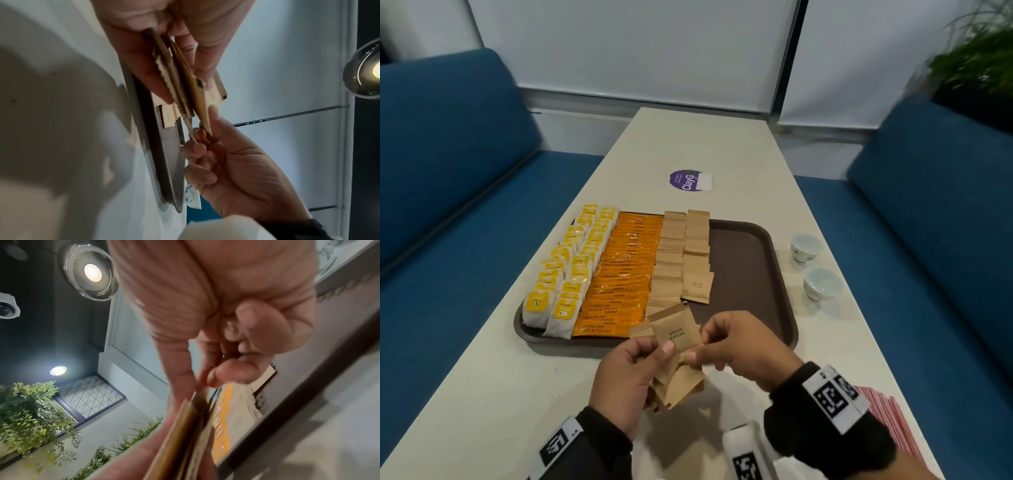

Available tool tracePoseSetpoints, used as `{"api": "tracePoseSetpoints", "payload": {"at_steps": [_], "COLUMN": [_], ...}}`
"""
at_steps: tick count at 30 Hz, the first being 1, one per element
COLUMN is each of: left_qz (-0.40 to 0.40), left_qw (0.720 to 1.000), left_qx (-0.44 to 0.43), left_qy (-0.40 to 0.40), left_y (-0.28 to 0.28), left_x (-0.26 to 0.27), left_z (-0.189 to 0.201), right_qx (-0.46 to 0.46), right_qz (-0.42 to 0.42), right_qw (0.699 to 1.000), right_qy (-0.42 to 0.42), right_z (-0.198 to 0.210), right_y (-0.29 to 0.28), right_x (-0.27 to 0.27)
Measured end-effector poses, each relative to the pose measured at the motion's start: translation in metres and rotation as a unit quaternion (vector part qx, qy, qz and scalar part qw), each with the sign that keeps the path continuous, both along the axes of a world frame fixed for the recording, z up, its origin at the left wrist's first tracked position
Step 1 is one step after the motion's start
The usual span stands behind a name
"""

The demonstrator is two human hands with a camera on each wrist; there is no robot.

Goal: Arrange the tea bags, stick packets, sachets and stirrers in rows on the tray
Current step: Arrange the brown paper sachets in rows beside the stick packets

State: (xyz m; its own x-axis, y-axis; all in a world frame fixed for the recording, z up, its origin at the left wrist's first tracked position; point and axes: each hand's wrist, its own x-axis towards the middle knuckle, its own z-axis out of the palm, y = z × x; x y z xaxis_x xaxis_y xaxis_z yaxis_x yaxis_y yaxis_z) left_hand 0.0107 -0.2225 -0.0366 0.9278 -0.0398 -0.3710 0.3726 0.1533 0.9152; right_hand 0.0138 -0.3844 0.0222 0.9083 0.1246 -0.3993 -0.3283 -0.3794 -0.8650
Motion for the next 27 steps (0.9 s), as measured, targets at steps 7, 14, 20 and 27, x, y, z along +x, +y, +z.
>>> {"api": "tracePoseSetpoints", "payload": {"at_steps": [7, 14, 20, 27], "left_qz": [-0.015, -0.012, -0.008, 0.004], "left_qw": [1.0, 0.999, 0.998, 0.997], "left_qx": [0.003, 0.021, 0.021, 0.001], "left_qy": [0.007, 0.031, 0.052, 0.071], "left_y": [-0.009, 0.0, 0.005, 0.007], "left_x": [-0.005, -0.002, 0.001, 0.006], "left_z": [0.001, -0.003, -0.002, -0.005], "right_qx": [0.122, -0.15, -0.265, -0.321], "right_qz": [-0.139, -0.111, -0.002, 0.025], "right_qw": [0.982, 0.979, 0.963, 0.947], "right_qy": [-0.047, -0.08, -0.05, 0.013], "right_z": [0.006, 0.01, -0.012, -0.029], "right_y": [-0.004, -0.039, -0.026, -0.011], "right_x": [-0.007, 0.062, 0.113, 0.146]}}
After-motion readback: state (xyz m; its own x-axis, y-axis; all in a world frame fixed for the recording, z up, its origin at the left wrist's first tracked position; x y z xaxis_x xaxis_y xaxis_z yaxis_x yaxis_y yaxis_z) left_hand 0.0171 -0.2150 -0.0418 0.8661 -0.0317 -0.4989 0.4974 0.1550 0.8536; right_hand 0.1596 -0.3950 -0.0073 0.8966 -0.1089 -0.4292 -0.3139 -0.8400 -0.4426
